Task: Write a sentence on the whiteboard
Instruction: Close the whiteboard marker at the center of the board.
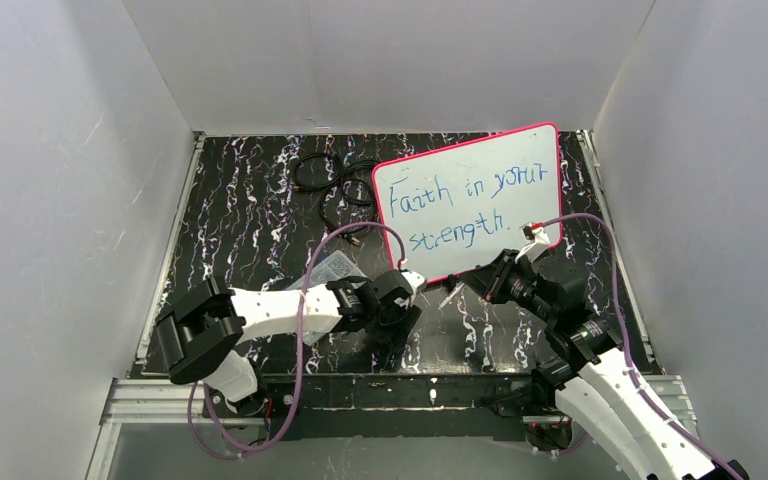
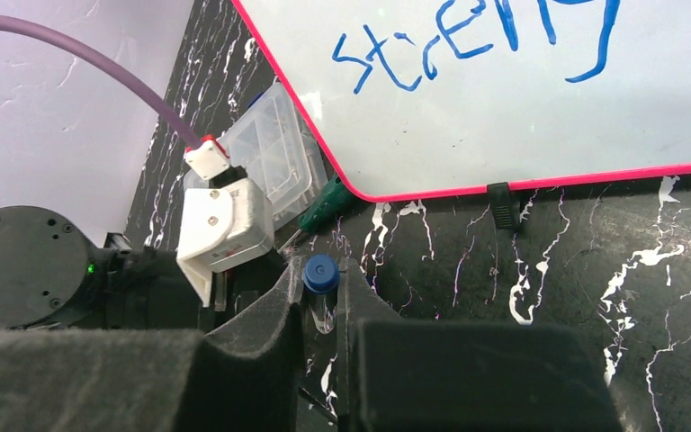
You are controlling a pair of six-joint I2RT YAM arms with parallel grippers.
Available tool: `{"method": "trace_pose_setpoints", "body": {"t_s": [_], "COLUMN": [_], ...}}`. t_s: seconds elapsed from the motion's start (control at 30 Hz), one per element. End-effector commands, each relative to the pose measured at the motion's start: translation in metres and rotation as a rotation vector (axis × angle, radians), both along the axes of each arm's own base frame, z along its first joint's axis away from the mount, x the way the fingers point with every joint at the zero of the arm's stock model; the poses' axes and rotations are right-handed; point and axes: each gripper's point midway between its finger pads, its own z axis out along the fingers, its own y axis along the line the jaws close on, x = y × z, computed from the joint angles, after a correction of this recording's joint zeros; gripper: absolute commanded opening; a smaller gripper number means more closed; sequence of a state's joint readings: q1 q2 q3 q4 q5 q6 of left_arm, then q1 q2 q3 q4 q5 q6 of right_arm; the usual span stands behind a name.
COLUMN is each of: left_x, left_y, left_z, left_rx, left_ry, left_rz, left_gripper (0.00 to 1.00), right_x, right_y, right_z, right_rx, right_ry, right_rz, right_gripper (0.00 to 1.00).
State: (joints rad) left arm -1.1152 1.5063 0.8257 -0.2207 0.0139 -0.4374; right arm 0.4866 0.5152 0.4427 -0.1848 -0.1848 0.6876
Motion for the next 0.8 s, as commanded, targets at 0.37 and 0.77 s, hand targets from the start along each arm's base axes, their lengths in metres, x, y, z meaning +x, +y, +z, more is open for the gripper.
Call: {"method": "trace_pose_setpoints", "body": {"t_s": [0.37, 0.77], "left_x": [0.019, 0.017], "left_y": [-0.012, 0.012], "left_z": [-0.019, -0.023], "left_rx": [0.101, 0.141], "left_ry": [-0.075, -0.084], "left_rz": [-0.013, 0.078], "left_gripper": [0.38, 0.00], "right_x": [0.004, 0.004], "right_y": [-0.001, -0.007], "right_z": [0.007, 0.009], "right_rx": [0.001, -0.010], "right_ry": [-0.049, -0.042], "right_rz": [-0.008, -0.039], "right_gripper": [0.01, 0.01]}}
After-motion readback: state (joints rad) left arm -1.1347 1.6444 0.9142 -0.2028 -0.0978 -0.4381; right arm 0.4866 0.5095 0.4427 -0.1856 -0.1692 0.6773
